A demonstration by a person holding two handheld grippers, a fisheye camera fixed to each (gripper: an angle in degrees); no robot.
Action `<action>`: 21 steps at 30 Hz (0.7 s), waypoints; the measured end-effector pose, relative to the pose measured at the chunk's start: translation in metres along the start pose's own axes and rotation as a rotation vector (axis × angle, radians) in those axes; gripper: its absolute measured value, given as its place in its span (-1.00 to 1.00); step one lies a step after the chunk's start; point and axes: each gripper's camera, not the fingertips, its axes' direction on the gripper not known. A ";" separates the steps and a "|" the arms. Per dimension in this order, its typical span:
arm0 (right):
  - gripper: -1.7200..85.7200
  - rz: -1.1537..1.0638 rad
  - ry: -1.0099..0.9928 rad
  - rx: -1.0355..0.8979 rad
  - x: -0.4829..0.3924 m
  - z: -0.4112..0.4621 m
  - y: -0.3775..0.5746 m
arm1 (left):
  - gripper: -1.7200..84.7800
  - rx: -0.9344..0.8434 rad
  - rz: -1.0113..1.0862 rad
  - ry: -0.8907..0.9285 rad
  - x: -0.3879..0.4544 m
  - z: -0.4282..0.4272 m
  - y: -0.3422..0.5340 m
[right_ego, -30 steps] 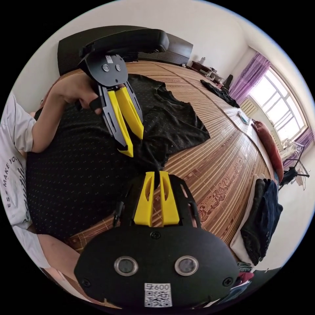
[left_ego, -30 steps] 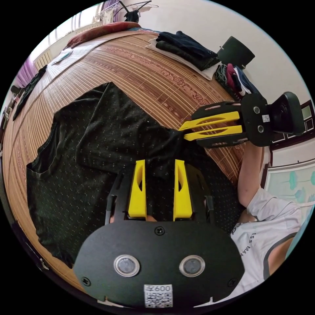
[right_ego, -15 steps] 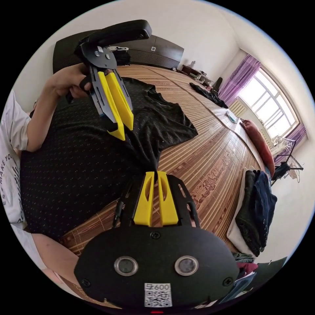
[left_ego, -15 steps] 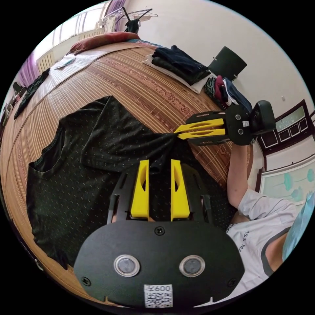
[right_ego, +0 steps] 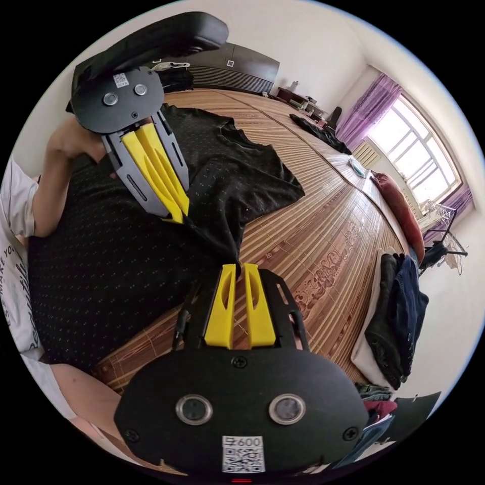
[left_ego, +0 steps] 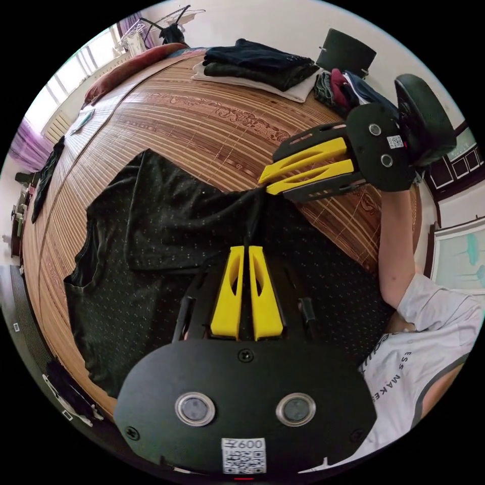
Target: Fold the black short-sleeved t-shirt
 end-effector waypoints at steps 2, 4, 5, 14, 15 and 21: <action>-0.98 0.019 -0.020 -0.016 0.007 0.002 0.001 | -0.91 0.002 0.013 0.008 0.002 -0.003 0.002; -0.98 0.033 -0.033 -0.010 0.012 0.001 0.003 | -0.91 0.030 0.013 0.009 0.001 -0.009 0.005; -0.98 0.039 -0.036 -0.008 0.015 0.000 0.005 | -0.91 0.050 0.014 0.021 -0.001 -0.011 0.007; -0.97 0.078 -0.074 -0.012 0.037 0.001 0.016 | -0.80 0.009 0.111 0.190 -0.017 0.006 0.008; -0.97 0.083 -0.080 -0.010 0.039 0.001 0.018 | -0.78 0.062 0.144 0.234 -0.020 -0.005 0.018; -0.95 0.142 -0.082 0.027 0.059 -0.006 0.032 | -0.77 0.306 -0.098 0.309 -0.081 -0.039 0.063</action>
